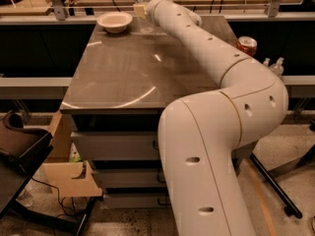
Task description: Move water bottle near paper bowl
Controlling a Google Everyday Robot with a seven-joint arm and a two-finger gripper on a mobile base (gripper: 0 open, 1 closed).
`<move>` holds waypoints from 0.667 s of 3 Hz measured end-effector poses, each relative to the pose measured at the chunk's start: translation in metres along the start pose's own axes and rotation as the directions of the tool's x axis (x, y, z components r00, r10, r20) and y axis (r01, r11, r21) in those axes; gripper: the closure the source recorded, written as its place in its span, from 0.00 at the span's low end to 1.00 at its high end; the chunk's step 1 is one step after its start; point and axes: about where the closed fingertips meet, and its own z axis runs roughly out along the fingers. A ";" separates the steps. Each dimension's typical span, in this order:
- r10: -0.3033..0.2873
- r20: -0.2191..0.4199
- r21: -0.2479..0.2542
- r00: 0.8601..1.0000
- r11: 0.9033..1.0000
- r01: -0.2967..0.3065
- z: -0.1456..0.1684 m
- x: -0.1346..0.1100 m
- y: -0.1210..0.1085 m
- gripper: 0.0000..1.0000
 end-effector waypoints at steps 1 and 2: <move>0.000 0.007 0.000 1.000 1.000 0.000 0.004 0.010 0.000 1.00; 0.064 0.002 -0.010 0.998 0.998 -0.064 0.005 0.031 -0.004 1.00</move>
Offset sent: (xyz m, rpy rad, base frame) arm 0.0069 -0.0132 -0.0255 0.0616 0.0120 -0.0059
